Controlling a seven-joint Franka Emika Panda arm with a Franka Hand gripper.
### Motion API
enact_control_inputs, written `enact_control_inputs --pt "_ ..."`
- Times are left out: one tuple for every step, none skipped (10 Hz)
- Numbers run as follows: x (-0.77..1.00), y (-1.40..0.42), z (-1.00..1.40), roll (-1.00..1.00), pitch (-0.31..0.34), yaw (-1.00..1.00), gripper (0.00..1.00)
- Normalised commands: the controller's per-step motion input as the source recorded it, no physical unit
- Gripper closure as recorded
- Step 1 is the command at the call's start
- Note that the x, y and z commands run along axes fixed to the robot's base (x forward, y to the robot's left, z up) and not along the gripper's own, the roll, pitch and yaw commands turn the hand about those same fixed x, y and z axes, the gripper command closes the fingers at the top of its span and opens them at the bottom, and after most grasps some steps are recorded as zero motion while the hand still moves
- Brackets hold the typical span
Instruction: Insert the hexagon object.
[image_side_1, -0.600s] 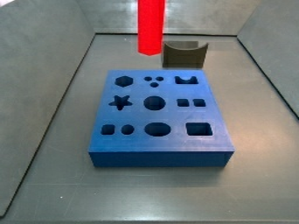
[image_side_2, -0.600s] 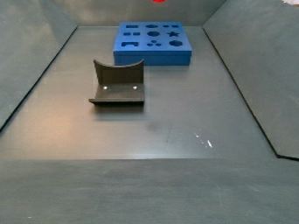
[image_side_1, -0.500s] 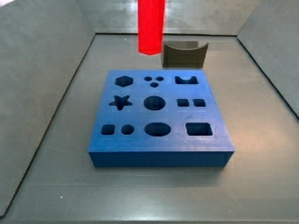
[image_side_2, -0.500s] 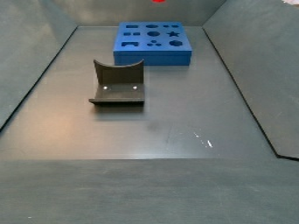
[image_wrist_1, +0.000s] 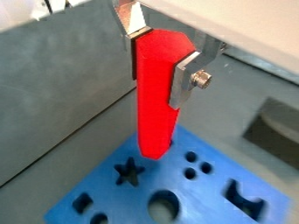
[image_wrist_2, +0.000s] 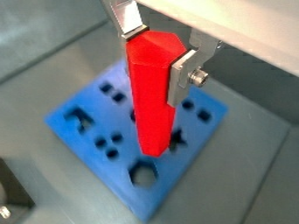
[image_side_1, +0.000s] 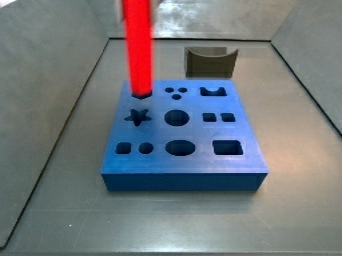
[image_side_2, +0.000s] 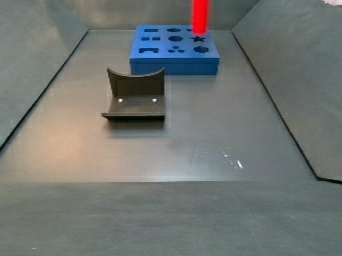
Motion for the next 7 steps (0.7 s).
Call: enact_control_inputs --pt "-0.10 0.23 -0.30 0.16 -0.021 -0.04 1.00" --pt "0.00 0.16 -0.17 0.14 0.000 0.00 1.00" --pt "0.00 0.00 -0.05 0.00 -0.003 0.00 1.00" --pt "0.00 0.02 -0.10 0.00 0.000 0.00 1.00" --pt "0.00 0.00 0.00 -0.01 0.000 0.00 1.00" --pt "0.00 0.03 0.00 0.00 0.000 0.00 1.00" --pt "0.13 0.02 -0.16 0.00 0.000 0.00 1.00"
